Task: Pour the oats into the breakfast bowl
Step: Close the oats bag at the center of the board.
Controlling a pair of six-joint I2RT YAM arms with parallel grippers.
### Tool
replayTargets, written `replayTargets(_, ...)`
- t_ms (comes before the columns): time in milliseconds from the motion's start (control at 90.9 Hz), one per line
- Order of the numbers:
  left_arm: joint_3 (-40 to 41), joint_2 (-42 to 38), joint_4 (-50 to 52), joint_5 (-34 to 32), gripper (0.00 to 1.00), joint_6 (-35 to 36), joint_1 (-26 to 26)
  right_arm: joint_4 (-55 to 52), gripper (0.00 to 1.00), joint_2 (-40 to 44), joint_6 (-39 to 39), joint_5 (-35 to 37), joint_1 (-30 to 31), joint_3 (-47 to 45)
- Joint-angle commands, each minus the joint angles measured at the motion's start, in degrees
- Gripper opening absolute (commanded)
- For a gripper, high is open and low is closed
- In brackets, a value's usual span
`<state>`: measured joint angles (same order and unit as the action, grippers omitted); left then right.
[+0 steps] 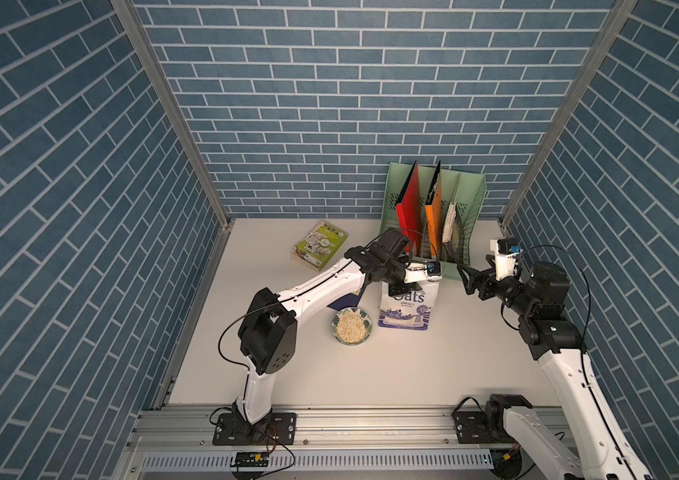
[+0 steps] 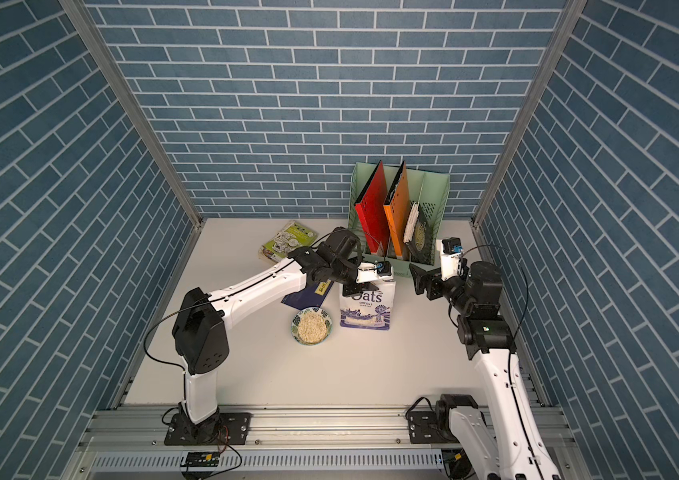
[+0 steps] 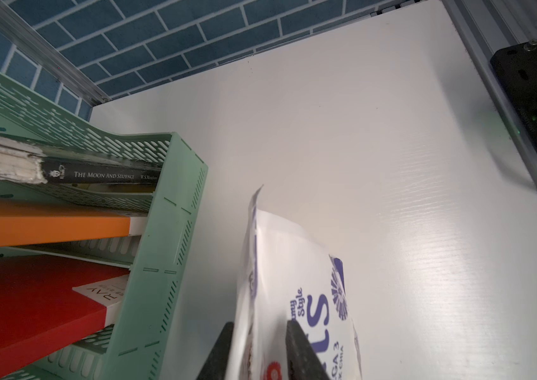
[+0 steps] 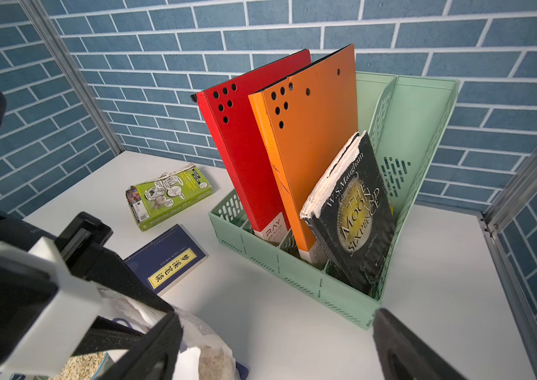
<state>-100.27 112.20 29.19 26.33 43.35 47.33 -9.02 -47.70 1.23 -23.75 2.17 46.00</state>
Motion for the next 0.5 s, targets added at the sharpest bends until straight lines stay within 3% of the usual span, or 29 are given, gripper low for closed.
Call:
replayTargets(0, -1.5, -0.1, 1.6, 0.7, 0.25, 0.2, 0.6, 2.8, 0.94, 0.6, 3.0, 0.4, -0.3, -1.4)
replayTargets(132, -2.3, -0.2, 2.3, 1.0, 0.23, 0.2, 0.8, 2.4, 0.94, 0.3, 2.6, 0.6, -0.3, -2.5)
replayTargets(385, -2.9, -0.4, 2.4, 0.0, 0.00, 0.3, 0.9, 1.8, 0.96, 0.2, 1.5, 1.2, -0.4, -3.2)
replayTargets(484, -2.9, -0.7, 2.0, 0.0, 0.00, 0.4, 0.9, 1.9, 0.98, 0.2, 1.3, 1.5, -0.4, -3.3)
